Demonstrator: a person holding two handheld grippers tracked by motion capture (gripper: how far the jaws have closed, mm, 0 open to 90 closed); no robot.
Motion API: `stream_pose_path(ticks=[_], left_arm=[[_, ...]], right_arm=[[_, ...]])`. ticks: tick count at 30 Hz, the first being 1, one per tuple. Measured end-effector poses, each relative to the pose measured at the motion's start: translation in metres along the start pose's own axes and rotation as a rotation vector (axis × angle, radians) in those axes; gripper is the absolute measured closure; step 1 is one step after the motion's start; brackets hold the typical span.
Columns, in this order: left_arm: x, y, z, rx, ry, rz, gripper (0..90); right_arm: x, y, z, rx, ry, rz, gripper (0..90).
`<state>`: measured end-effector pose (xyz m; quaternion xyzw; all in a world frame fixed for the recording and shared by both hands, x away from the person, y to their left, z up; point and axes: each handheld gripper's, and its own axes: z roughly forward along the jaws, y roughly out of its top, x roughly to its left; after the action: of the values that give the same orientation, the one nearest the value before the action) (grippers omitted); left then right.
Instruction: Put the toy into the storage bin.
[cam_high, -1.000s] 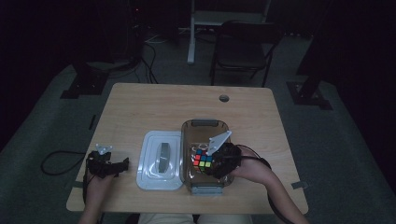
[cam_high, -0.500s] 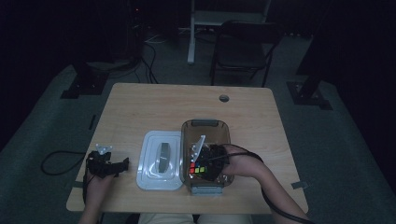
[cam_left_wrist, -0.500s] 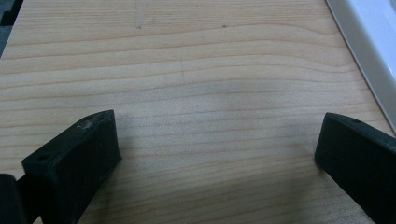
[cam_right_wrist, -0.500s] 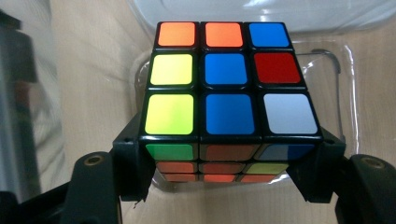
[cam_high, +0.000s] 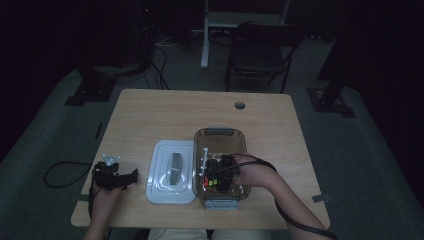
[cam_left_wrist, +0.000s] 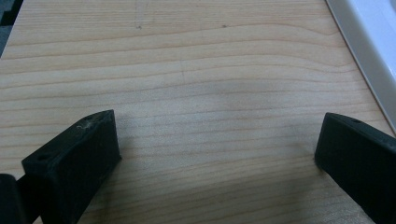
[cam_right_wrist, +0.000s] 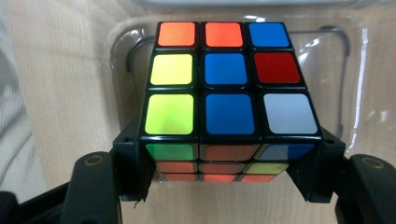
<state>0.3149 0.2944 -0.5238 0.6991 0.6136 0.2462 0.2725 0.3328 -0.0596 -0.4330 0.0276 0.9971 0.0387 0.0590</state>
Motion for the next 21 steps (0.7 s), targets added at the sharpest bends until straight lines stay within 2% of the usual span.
stream_pose_path(ticks=[4, 11, 15, 21], left_arm=[[0.0, 0.0, 0.0, 0.0, 0.0, 0.0, 0.6], [0.0004, 0.0, 0.0, 0.0, -0.004, 0.005, 0.5], [0.0003, 0.0, 0.0, 0.0, -0.004, 0.005, 0.5], [0.0003, 0.0, 0.0, 0.0, -0.004, 0.005, 0.5]], right_arm=[[0.0014, 0.0031, 0.0045, 0.036, 0.012, -0.008, 33.9], [0.0038, 0.0066, 0.0088, 0.049, 0.019, -0.029, 33.8], [0.0025, 0.0044, 0.0073, 0.02, 0.023, -0.033, 33.7], [0.0015, 0.0035, 0.0077, 0.016, 0.037, -0.019, 32.8]])
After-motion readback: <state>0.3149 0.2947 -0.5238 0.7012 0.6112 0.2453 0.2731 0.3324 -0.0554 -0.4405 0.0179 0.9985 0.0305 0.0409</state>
